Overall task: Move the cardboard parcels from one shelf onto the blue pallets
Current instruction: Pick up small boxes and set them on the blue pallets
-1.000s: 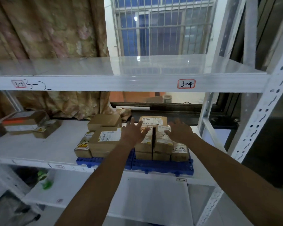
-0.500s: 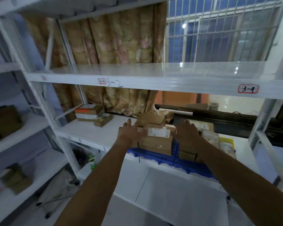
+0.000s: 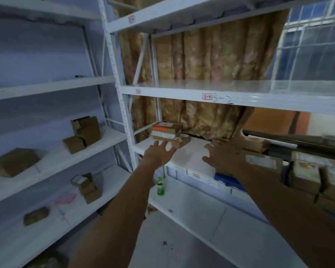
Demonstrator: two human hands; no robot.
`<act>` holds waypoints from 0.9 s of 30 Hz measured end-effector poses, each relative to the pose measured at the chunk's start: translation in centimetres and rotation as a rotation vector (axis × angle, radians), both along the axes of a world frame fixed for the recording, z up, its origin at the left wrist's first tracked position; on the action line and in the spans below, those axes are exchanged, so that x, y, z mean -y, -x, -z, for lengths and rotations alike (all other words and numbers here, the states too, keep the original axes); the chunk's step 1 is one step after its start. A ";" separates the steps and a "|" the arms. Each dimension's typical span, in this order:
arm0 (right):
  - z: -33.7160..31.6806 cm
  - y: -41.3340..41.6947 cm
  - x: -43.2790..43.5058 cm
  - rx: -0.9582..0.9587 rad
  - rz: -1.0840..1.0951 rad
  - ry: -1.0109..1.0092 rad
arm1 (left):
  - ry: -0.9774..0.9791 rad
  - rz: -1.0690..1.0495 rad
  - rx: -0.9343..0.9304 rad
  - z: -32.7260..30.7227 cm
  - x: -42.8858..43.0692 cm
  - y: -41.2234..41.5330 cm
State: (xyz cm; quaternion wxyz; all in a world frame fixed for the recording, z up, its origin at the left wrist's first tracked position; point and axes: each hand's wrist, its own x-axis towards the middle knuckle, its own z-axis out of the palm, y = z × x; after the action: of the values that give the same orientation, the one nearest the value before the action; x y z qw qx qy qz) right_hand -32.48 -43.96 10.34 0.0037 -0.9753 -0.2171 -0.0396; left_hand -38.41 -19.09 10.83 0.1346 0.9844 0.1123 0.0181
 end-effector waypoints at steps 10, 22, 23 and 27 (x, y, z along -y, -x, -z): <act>0.6 1.2 -12.0 -0.074 -0.088 0.112 | 0.101 -0.120 0.038 0.5 -10.3 5.0; 4.5 -9.8 -22.5 -0.144 -0.128 0.086 | 0.061 -0.120 -0.040 5.7 -20.1 -2.7; 4.9 -11.6 -23.4 -0.131 -0.124 0.064 | 0.050 -0.117 -0.035 5.9 -21.2 -4.2; 6.2 -18.8 -26.2 -0.166 -0.064 0.008 | 0.039 -0.101 -0.046 6.9 -24.5 -11.0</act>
State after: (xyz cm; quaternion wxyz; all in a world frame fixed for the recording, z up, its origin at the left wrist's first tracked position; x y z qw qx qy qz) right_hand -13.71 -17.75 4.11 0.0192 -0.9678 -0.2473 0.0424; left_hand -27.45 5.40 3.92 0.1502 0.9748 0.1651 0.0001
